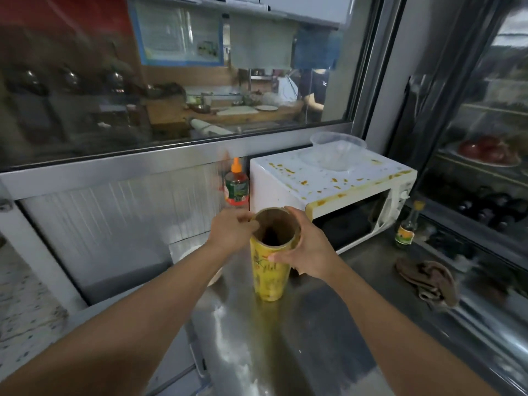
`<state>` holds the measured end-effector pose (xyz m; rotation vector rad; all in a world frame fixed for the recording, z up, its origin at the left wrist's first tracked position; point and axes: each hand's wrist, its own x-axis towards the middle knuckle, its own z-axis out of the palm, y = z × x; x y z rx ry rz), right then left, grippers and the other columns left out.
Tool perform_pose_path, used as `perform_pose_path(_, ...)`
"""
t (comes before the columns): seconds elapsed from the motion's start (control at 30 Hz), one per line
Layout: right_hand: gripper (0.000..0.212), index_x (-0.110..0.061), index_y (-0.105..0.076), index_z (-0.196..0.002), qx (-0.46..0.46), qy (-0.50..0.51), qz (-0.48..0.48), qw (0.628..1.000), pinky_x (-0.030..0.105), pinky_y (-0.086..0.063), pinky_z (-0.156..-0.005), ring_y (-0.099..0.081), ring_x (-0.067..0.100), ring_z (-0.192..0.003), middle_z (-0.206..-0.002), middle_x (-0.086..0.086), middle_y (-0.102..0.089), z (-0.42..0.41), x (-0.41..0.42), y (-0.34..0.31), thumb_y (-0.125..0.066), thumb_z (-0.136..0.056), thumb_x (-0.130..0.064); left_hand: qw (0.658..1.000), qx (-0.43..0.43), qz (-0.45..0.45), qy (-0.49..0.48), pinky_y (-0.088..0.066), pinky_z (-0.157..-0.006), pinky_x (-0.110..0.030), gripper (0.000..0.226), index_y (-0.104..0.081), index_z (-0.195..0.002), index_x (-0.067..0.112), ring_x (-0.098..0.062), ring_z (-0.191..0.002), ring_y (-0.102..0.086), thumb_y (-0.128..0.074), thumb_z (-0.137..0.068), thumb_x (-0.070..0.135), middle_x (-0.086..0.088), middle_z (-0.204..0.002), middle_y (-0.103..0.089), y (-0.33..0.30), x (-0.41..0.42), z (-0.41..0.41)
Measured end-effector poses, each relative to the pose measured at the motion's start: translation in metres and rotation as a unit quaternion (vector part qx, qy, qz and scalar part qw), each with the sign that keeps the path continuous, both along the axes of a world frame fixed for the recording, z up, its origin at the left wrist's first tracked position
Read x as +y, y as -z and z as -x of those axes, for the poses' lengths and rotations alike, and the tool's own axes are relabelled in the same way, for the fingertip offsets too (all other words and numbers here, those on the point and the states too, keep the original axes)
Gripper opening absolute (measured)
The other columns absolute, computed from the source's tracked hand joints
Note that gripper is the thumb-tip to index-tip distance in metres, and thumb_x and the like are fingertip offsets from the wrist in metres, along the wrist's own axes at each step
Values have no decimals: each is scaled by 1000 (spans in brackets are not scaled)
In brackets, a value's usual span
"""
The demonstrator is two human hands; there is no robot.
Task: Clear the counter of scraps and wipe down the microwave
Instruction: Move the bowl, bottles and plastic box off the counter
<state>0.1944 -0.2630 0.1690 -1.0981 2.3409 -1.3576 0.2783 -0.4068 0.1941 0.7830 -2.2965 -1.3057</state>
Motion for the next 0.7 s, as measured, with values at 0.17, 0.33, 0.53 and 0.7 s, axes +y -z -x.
perform_pose_path(0.17,96,-23,-34,-140,-25,-11,21,999,23,-41,-97,-48,7,-116,-122,-12,-50,34,-15,-6,-88,-60,-22,990,27,-136,12,-44,-51,-14,23,-64,-110,19,-8,-62,-51,-48,-95,13,2,-76,-61,-5,-1,23)
perform_pose_path(0.33,73,-37,-42,-117,-22,-32,11,999,25,-45,-92,-52,8,-109,-118,-9,-55,60,-27,-6,-86,-61,-25,984,22,-178,13,-42,-55,-17,29,-56,-125,25,-4,-69,-52,-44,-99,23,6,-82,-60,-2,-6,40)
perform_pose_path(0.53,62,-39,-35,-111,-32,-60,7,998,-3,-38,-67,-45,-23,-79,-93,-32,-46,77,-26,-5,-80,-72,-18,981,17,-190,44,-45,-53,-12,31,-50,-130,30,-4,-77,-54,-40,-100,28,6,-90,-61,4,-14,47)
perform_pose_path(0.7,83,-22,-26,-143,-40,-58,-19,997,9,-37,-80,-47,-5,-101,-109,-24,-46,82,-29,-10,-76,-77,-25,969,40,-223,97,-36,-85,-30,42,-44,-131,38,-11,-111,-50,-42,-96,14,9,-121,-58,23,-25,50)
